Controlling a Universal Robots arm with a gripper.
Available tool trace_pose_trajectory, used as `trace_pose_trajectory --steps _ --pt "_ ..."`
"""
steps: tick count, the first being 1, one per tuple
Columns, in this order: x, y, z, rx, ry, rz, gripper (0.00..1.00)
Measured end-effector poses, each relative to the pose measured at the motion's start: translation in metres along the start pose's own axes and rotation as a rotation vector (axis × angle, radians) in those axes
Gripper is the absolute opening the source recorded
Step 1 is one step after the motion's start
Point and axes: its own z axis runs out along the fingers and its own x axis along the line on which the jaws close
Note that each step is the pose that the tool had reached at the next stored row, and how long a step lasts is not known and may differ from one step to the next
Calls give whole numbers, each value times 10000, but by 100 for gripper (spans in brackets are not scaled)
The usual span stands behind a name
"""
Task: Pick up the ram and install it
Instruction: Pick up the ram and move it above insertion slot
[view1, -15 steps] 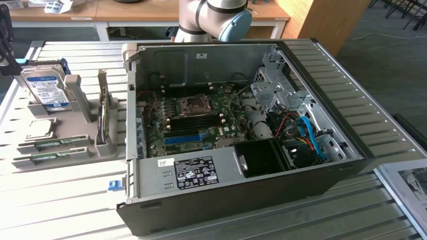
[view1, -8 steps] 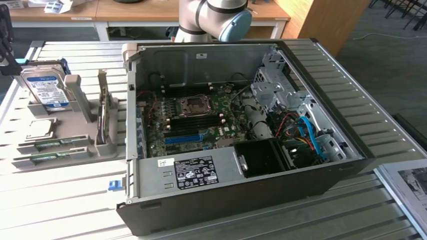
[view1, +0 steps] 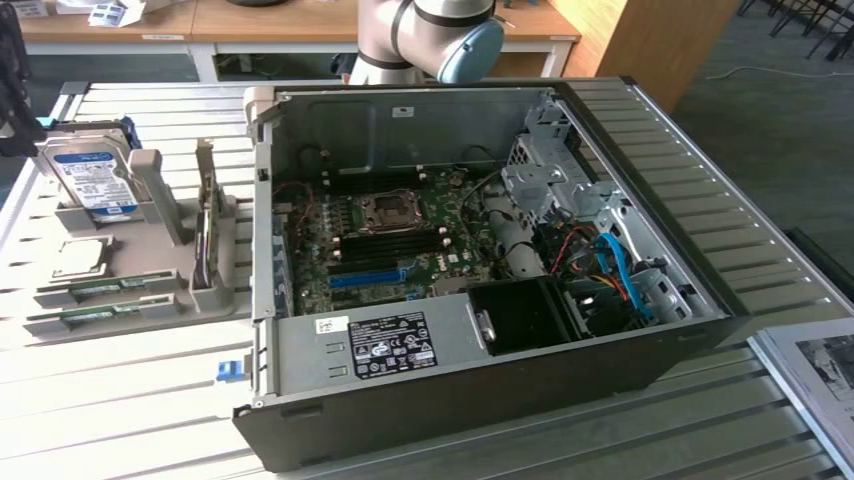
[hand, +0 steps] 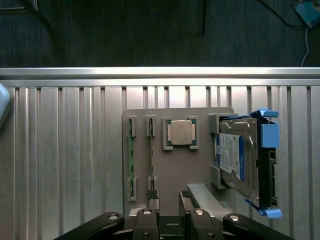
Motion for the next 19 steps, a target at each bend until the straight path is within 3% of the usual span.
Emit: trace_pose_trajectory --steps 1,7,19 --pt "0 0 0 0 -1 0 29" --pt "7 1 1 1 -2 1 29" --pt "131 -4 -3 0 -2 2 29"
